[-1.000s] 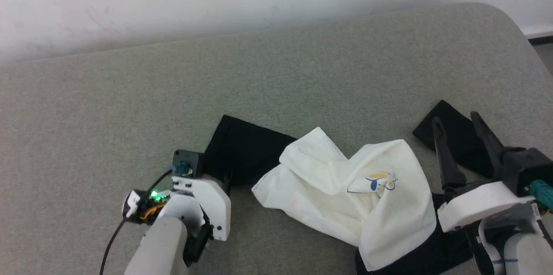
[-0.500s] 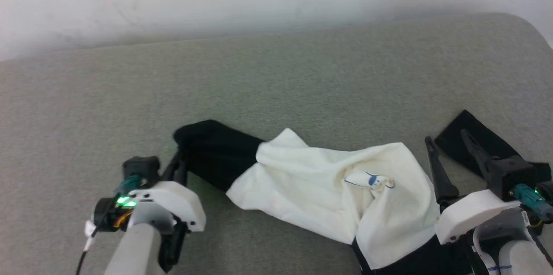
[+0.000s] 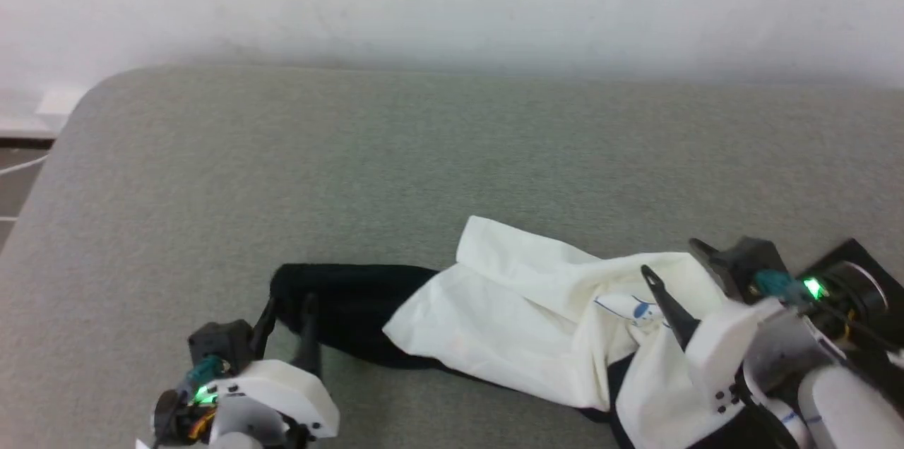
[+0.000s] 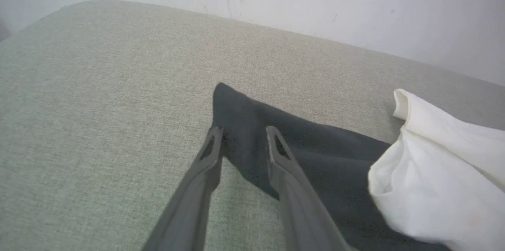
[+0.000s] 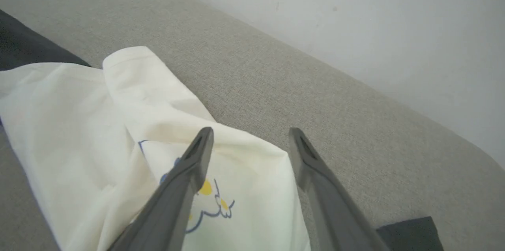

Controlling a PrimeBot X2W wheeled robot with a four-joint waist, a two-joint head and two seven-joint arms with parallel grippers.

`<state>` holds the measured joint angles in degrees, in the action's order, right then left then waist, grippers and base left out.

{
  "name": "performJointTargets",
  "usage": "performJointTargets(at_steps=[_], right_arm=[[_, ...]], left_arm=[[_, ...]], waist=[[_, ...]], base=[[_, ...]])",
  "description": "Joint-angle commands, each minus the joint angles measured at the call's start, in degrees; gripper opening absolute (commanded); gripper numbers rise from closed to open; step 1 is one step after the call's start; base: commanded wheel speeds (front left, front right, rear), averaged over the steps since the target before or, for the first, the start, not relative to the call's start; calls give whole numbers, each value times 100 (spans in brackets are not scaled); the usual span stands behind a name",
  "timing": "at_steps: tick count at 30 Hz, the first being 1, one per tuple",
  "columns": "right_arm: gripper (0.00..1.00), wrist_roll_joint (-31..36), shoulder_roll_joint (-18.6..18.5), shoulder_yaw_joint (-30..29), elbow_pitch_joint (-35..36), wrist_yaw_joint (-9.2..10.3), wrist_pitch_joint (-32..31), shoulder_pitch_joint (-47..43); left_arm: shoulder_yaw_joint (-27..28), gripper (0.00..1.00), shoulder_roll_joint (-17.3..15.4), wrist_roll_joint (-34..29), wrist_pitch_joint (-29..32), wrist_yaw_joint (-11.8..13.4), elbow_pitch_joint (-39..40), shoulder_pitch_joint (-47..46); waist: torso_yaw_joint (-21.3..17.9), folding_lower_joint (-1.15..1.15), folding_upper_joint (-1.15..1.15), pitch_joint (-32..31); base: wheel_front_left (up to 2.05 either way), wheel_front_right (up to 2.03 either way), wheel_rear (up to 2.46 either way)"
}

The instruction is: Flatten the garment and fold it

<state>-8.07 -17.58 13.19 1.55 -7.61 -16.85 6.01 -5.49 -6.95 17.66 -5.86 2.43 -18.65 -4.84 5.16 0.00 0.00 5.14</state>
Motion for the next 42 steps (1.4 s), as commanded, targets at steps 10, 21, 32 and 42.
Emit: performJointTargets(at_steps=[10, 21, 32, 42], right_arm=[[100, -1740, -1135, 2225, -998, 12, -1942, 2039], [100, -2202, -1340, 3405, -2855, 12, -2119, 2956], [0, -1970, -1365, 3157, -4117, 12, -966, 3638], [0, -370, -1983, 1219, -5768, 12, 523, 4892]], left_arm=[[-571, 100, 257, -57, -466, -188, 106, -133], [-866, 100, 357, 78, -657, -136, -108, -142], [-939, 100, 362, 157, -759, -63, -270, -180], [-1064, 100, 367, 155, -816, -73, -230, -359]], waist=[[1313, 0, 0, 165], [2077, 0, 0, 427], [1928, 0, 0, 383], [1716, 0, 0, 594]], base=[[0, 0, 0], [0, 0, 0], [0, 0, 0], [0, 0, 0]])
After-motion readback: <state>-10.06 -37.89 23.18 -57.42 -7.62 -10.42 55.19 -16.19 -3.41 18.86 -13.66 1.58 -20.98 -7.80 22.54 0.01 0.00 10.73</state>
